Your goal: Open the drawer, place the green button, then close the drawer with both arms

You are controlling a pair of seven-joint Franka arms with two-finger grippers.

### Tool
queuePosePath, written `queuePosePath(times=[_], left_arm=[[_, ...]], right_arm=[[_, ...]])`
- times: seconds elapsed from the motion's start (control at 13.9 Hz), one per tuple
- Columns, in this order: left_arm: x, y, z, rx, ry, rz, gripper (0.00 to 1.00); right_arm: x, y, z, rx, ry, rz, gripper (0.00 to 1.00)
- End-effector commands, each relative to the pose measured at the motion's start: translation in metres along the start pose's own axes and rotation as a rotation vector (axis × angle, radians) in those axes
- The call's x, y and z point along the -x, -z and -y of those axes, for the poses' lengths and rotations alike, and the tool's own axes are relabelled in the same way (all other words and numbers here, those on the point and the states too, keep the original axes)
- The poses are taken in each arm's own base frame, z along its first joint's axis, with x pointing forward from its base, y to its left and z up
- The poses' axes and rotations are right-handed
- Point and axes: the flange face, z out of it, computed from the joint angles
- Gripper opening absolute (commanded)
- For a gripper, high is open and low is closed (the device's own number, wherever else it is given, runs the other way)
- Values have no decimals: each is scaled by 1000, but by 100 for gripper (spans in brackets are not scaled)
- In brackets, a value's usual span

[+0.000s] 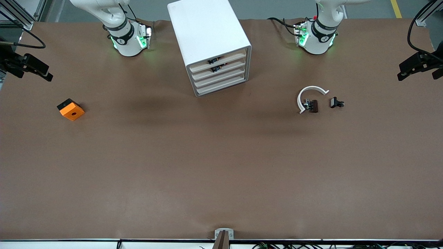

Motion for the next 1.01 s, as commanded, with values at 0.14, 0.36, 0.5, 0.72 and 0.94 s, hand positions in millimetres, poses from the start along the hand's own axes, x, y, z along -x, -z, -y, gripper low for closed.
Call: queuePosePath(times=[0.14, 0.36, 0.5, 0.72, 0.94], left_arm=[[4, 3, 2, 7, -33, -4, 100], [4, 3, 1, 2, -37, -4, 100], [-4, 8, 0, -3, -36, -18, 100], [-9, 2, -2, -1, -52, -7, 100], [-9, 3, -3, -3, -48, -9, 100]], right_arm=[[-2, 5, -2, 22, 3, -3, 100], [-2, 5, -1, 22, 6, -4, 100], [-2, 5, 0, 22, 8, -4, 100], [-2, 4, 0, 23, 9, -3, 100], [-2, 4, 3, 23, 14, -3, 100]])
